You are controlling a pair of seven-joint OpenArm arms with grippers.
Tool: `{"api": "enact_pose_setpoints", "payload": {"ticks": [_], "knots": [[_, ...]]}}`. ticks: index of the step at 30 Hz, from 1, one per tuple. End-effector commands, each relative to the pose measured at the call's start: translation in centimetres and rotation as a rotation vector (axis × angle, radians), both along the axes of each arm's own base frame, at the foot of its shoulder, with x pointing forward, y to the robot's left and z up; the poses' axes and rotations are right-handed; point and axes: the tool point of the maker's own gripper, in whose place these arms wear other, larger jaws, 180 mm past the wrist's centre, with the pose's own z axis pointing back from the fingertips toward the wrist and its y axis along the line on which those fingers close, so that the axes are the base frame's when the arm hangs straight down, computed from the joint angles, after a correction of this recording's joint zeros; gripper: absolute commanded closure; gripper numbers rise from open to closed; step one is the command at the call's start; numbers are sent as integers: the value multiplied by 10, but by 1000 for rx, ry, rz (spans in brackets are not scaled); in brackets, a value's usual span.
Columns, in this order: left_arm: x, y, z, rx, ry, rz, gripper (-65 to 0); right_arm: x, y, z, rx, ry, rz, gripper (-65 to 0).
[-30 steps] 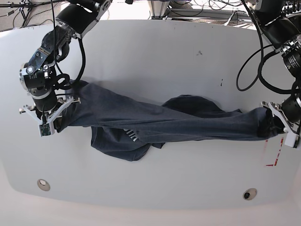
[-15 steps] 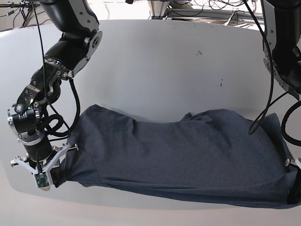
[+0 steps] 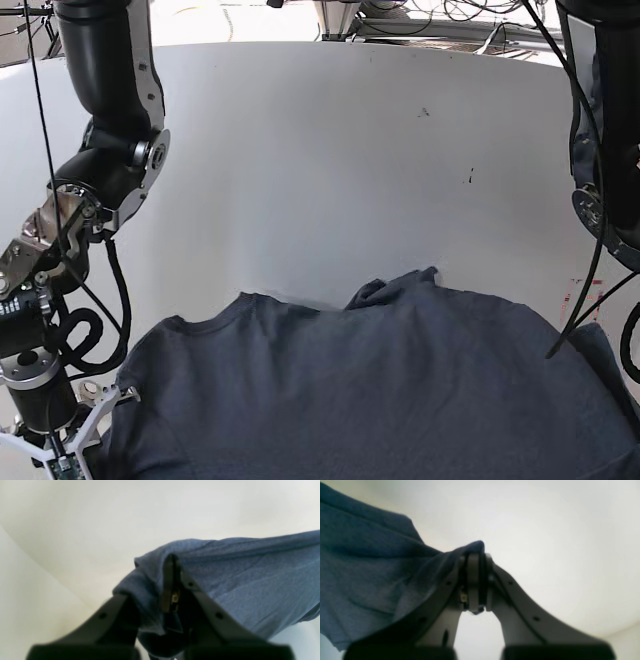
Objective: Fold the T-shirt properly
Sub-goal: 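Lift the shirt high with both grippers, spreading them apart, then lay the shirt flat by pulling both grippers back across the table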
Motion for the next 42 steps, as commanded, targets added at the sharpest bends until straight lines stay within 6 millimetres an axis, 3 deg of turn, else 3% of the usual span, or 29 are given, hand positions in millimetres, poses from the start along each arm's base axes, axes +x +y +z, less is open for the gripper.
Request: {"api": "enact_pose_setpoints", "payload": {"ticks": [1, 9, 13, 18, 23, 27, 32, 37, 42], "knots": [[-7, 8, 43, -11, -109, 16, 0, -5, -10, 43, -52, -90, -39, -2], [-12, -5, 89, 24, -186, -8, 0, -14, -5, 104, -200, -196, -49, -2], [-14, -11, 101, 46, -208, -17, 0, -18, -3, 126, -249, -235, -55, -2], [-13, -17, 103, 60, -208, -28, 0, -23, -2, 140, -279, -261, -63, -2], [-12, -18, 99, 63, -201, -29, 0, -23, -5, 139, -287, -257, -71, -2], [-6, -18, 82, 62, -161, -32, 0, -22, -13, 126, -282, -211, -99, -2], [4, -20, 46, 66, -82, -40, 0, -26, -30, 104, -247, -167, -141, -2], [4, -28, 2, 79, -11, -66, 0, -30, -49, 61, -227, -73, -185, -2], [-2, -38, -58, 102, 93, -92, 0, -38, -72, -6, -183, 73, -224, -2]]}}
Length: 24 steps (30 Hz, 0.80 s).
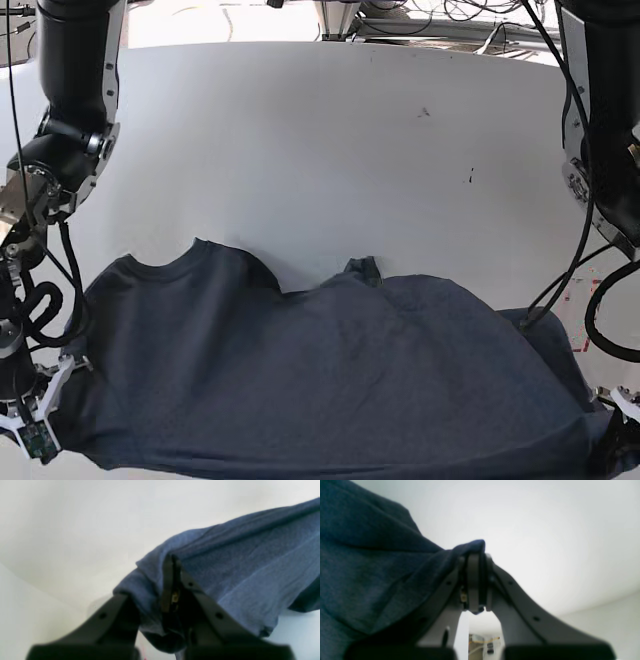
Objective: Fold the T-shirt properly
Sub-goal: 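Lay the shirt flat by pulling both grippers back across the table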
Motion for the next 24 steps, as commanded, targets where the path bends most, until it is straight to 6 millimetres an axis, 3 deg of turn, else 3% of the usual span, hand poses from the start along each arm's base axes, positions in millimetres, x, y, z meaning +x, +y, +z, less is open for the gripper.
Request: {"api": "enact_pose_setpoints", "payload": {"ticks": [1, 10, 15, 20, 24], "knots": [[-10, 3, -9, 30, -8, 20, 0, -13, -28, -18, 12, 35, -96, -2], [-54, 4, -128, 9, 226, 7, 0, -50, -55, -131, 167, 254, -198, -2], [-86, 2, -176, -17, 340, -10, 0, -78, -58, -188, 227, 380, -239, -2], [-119, 7, -218, -70, 455, -7, 0, -104, -55, -230, 296, 468, -274, -2], [-141, 12, -239, -98, 521, 4, 0, -122, -52, -254, 322, 530, -292, -2]]}}
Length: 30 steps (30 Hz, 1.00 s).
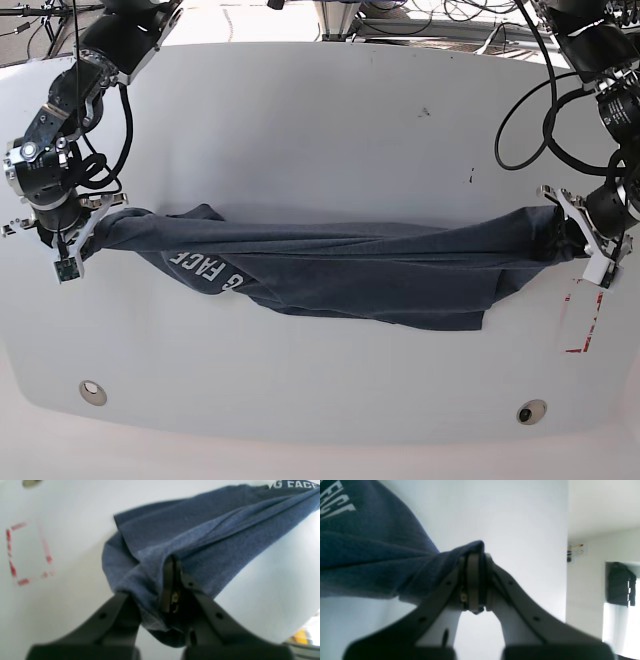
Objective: Fold the T-shirt properly
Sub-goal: 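Lay the shirt flat by pulling both grippers back across the table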
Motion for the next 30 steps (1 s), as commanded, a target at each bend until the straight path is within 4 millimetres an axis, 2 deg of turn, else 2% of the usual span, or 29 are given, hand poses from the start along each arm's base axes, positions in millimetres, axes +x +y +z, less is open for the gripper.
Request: {"api": "enact_pose_setpoints", "payload": {"ticks": [1, 6, 19, 24, 30], "knots": [[-10, 20, 2, 38, 7, 44, 0, -18, -11, -8, -32, 36, -50, -2], [-42, 33, -15, 39, 77, 83, 0, -47, -5, -39, 13, 121, -73, -2], [-124, 61, -51, 51, 283, 157, 0, -132, 8, -99, 95, 333, -147, 0], [-154, 65, -65, 62, 375, 167, 0, -162, 14, -115, 112, 409, -157, 0], [-176, 66, -75, 70, 443, 171, 0, -180, 22, -125, 132, 455, -158, 0]]}}
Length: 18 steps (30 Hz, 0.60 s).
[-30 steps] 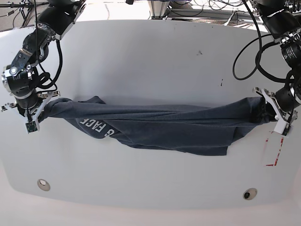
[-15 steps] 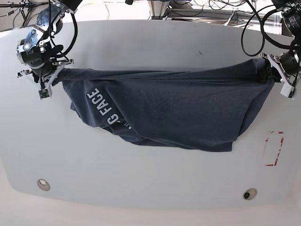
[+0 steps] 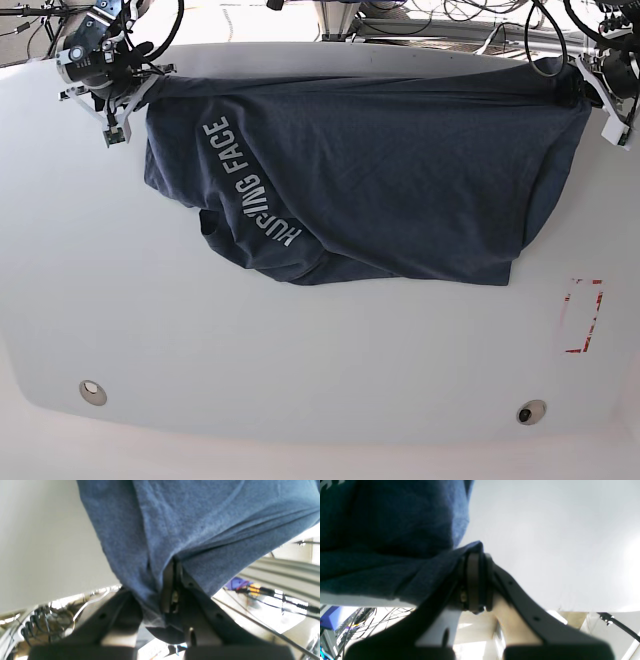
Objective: Fold the T-shirt properly
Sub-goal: 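Lay the shirt flat by pulling both grippers back across the table, then lift the shirt again with both grippers, stretching it between them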
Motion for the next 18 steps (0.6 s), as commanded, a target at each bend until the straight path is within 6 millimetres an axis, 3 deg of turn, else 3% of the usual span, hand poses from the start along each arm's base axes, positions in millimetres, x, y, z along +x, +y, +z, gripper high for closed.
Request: {"api": "enact_pose_setpoints", "payload": {"ticks": [1, 6, 18], "knots": [[-1, 13, 5, 59, 1, 2, 0, -7, -15, 6, -70, 24, -13, 0], [-9, 13, 2, 60, 25, 2, 0, -15, -10, 1, -53, 44, -20, 0], [-7, 18, 5, 70, 14, 12, 0, -17, -7, -1, -45, 46, -22, 0]]}}
